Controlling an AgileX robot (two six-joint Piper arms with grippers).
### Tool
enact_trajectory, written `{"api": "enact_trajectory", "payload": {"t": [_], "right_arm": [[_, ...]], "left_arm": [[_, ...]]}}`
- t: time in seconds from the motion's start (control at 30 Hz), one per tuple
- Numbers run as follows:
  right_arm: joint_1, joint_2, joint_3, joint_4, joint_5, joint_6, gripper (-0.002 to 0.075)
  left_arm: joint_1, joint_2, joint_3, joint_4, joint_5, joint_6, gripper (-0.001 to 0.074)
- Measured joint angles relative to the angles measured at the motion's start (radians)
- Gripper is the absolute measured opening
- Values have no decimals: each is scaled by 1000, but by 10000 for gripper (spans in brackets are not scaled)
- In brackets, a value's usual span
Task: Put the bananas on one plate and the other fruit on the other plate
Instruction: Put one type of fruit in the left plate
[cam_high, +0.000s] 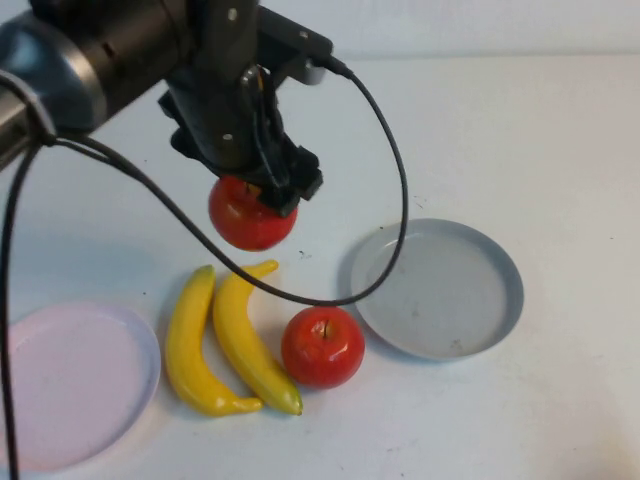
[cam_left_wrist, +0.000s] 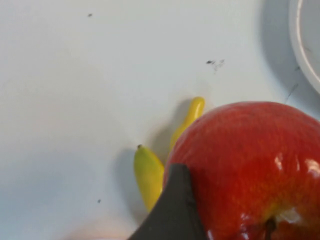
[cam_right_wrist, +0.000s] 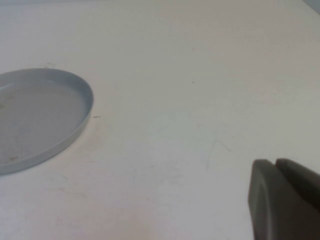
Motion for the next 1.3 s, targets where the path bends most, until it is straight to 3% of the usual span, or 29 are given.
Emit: {"api": "enact_trajectory", "payload": {"t": [0.4,0.6,0.9,1.1,1.3], "right_arm": [[0,0,0,0,0,0,-17],[0,0,0,0,0,0,-17],[0,0,0,0,0,0,-17],[0,0,0,0,0,0,-17],[0,0,0,0,0,0,-17]], "left_arm": [[243,-307,440,16,6,-93,562],[319,-356,664,19,-69,-102,561],[336,-354,820,19,-365,-85,561],[336,-350,822,17,-404,-76,665],[336,-360,820,17,-406,-93,668]]}}
